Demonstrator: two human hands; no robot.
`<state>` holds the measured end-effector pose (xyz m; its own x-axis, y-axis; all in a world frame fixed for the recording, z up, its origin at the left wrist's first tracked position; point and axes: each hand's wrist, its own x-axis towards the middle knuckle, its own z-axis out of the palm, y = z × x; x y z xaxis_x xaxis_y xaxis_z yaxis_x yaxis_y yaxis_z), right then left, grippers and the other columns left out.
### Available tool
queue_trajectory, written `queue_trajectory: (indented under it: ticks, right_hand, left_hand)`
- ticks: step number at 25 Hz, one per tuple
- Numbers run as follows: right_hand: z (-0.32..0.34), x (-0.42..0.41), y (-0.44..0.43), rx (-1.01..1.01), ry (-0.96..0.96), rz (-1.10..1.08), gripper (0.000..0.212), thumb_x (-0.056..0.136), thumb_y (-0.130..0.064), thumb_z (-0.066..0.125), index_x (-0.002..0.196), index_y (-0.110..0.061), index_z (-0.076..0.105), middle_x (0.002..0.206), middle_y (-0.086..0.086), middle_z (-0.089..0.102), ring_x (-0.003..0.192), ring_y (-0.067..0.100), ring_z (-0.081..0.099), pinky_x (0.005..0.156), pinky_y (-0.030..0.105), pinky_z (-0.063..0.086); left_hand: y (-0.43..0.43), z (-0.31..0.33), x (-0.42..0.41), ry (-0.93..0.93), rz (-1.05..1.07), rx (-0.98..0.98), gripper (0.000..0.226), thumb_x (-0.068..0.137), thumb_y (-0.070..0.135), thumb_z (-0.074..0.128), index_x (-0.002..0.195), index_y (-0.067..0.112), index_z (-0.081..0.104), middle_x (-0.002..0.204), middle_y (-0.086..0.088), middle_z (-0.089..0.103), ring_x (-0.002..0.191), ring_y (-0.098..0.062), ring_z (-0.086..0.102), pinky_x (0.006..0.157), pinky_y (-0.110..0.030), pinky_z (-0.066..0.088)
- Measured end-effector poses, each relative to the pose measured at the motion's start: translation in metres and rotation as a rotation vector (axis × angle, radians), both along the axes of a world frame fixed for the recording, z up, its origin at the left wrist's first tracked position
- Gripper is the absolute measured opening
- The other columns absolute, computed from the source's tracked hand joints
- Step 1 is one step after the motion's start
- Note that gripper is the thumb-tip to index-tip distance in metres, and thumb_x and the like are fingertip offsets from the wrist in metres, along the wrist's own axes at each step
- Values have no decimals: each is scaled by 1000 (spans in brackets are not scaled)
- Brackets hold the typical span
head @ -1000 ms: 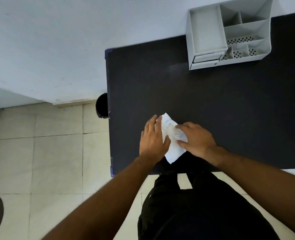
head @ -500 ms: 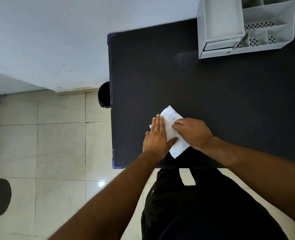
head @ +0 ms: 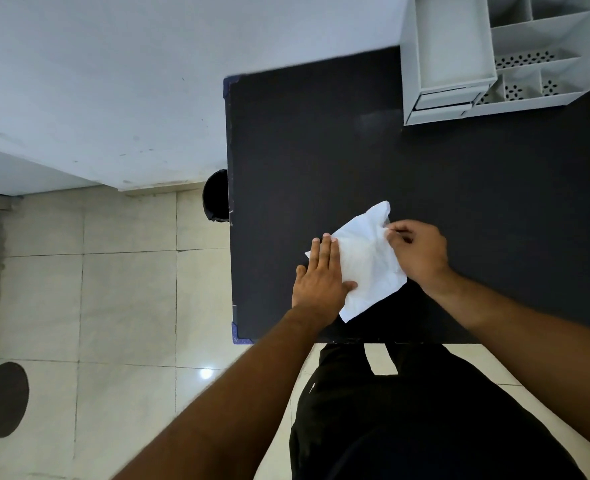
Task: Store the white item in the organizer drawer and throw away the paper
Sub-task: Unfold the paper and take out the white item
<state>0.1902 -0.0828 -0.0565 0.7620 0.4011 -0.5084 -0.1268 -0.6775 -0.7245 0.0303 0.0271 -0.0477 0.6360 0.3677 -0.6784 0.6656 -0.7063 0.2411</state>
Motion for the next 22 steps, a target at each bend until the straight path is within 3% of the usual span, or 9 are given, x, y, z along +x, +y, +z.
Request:
queue_trajectory:
  ticks: [3,7,9,11,13,16,19,22]
  right_hand:
    - [9,11,-4,117,306,-250,9,91,-16,69,85,-21,73,95,1,75,88,19,72,80,34,58]
    - [15,9,-18,163,583,-307,6,95,-19,65,94,-16,71,106,9,75,86,21,72,79,39,58]
    - [16,4,-22,185,664,-315,10,96,-20,64,99,-13,71,108,11,76,89,23,73,81,40,58]
    - [19,0,-25,201,711,-319,14,96,-21,64,103,-12,72,109,9,76,93,25,74,85,42,59]
    - [24,-2,-29,234,762,-334,18,96,-23,64,108,-12,72,108,7,77,95,25,75,83,41,60]
    - [31,-2,-34,303,843,-303,25,96,-25,63,114,-10,73,109,10,77,99,28,74,82,40,61]
    - [35,1,-39,309,862,-253,29,96,-27,63,116,-9,72,110,13,76,101,29,74,84,39,60]
    - [38,4,-43,308,863,-208,28,97,-26,62,115,-9,72,109,11,77,100,28,74,83,38,61]
  left_hand:
    - [12,6,5,-38,-35,7,82,104,40,47,160,15,-8,168,-3,-18,154,-26,-17,121,-56,13]
    - [21,20,18,-81,-58,44,84,97,5,53,161,20,1,169,-2,-12,155,-26,-15,121,-55,14]
    - [18,25,22,-136,-12,69,81,93,0,54,160,21,14,170,-3,2,156,-26,-5,122,-52,16]
    - [8,29,23,-296,42,81,63,94,8,56,152,21,37,164,-4,28,153,-26,19,122,-50,27]
    - [-7,31,24,-439,64,71,45,95,28,60,139,21,55,148,-2,50,137,-23,43,113,-45,40]
    - [-28,35,37,-381,240,-102,45,91,53,63,128,26,63,131,5,61,119,-14,54,104,-33,47]
    - [-33,37,52,-326,476,-228,44,86,56,70,119,27,69,119,9,69,103,-14,63,96,-31,54]
    - [-29,38,61,-309,589,-249,33,89,45,72,110,20,75,108,7,74,88,-9,65,89,-26,57]
